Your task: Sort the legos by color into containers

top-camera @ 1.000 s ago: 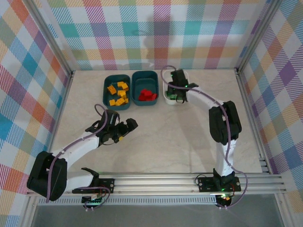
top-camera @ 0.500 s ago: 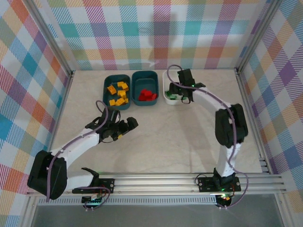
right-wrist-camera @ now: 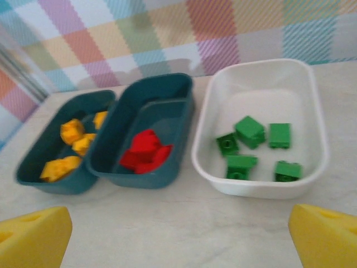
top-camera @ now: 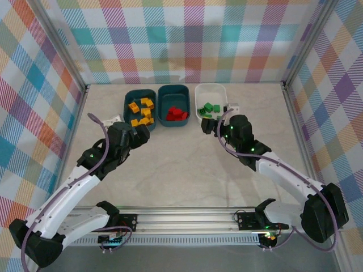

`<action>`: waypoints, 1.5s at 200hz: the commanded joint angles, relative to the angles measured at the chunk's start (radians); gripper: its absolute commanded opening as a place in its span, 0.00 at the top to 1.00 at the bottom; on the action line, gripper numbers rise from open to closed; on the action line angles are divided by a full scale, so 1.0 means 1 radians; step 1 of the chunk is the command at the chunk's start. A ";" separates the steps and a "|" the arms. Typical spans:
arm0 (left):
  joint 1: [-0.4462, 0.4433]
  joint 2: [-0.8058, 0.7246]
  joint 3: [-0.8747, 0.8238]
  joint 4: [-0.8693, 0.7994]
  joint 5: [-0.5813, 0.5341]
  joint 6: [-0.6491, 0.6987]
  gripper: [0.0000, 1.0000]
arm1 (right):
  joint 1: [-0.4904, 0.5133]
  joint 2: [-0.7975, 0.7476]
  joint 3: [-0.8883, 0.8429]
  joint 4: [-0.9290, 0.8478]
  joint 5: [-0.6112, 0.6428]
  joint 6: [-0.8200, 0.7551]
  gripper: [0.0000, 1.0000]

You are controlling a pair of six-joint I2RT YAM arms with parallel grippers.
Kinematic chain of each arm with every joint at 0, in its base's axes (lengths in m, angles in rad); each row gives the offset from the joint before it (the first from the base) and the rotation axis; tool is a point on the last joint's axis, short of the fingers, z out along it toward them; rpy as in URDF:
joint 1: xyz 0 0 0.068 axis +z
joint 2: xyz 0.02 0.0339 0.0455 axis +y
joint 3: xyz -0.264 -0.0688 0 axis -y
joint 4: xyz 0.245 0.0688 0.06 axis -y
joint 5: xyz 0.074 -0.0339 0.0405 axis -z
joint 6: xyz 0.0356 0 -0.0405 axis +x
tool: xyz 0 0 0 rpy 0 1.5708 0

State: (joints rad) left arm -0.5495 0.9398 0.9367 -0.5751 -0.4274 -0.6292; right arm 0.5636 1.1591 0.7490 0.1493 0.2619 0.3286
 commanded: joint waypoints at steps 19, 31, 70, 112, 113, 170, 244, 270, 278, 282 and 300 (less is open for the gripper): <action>0.072 -0.087 -0.290 0.544 -0.097 0.430 0.00 | -0.003 -0.108 -0.120 0.212 0.001 -0.336 0.00; 0.165 -0.112 -0.447 0.761 0.046 0.587 0.00 | -0.017 -0.113 -0.144 0.214 -0.044 -0.436 0.00; 0.330 0.018 -0.604 0.991 0.144 0.692 0.00 | -0.108 -0.049 -0.197 0.192 -0.155 -0.512 0.00; 0.404 0.336 -0.688 1.408 0.224 0.667 0.00 | -0.168 0.052 -0.287 0.330 -0.118 -0.561 0.00; 0.404 0.340 -0.685 1.407 0.231 0.669 0.00 | -0.171 0.057 -0.289 0.336 -0.114 -0.565 0.00; 0.527 0.641 -0.619 1.617 0.365 0.611 0.00 | -0.351 0.130 -0.377 0.518 -0.208 -0.508 0.00; 0.519 0.625 -0.523 1.397 0.412 0.641 0.00 | -0.458 0.370 -0.446 0.868 -0.128 -0.385 0.00; 0.506 0.625 -0.518 1.385 0.395 0.649 0.00 | -0.570 0.383 -0.336 0.693 -0.282 -0.305 0.00; 0.504 0.625 -0.516 1.382 0.390 0.652 0.00 | -0.558 0.381 -0.337 0.689 -0.262 -0.313 0.00; 0.501 0.625 -0.515 1.379 0.386 0.654 0.00 | -0.558 0.377 -0.335 0.674 -0.263 -0.313 0.00; 0.491 0.626 -0.511 1.373 0.371 0.662 0.00 | -0.558 0.379 -0.336 0.680 -0.262 -0.313 0.00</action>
State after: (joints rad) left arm -0.0452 1.5661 0.4030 0.8120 -0.0391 0.0132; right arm -0.0002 1.5478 0.4164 0.8818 0.0540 -0.0212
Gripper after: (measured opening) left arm 0.999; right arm 0.996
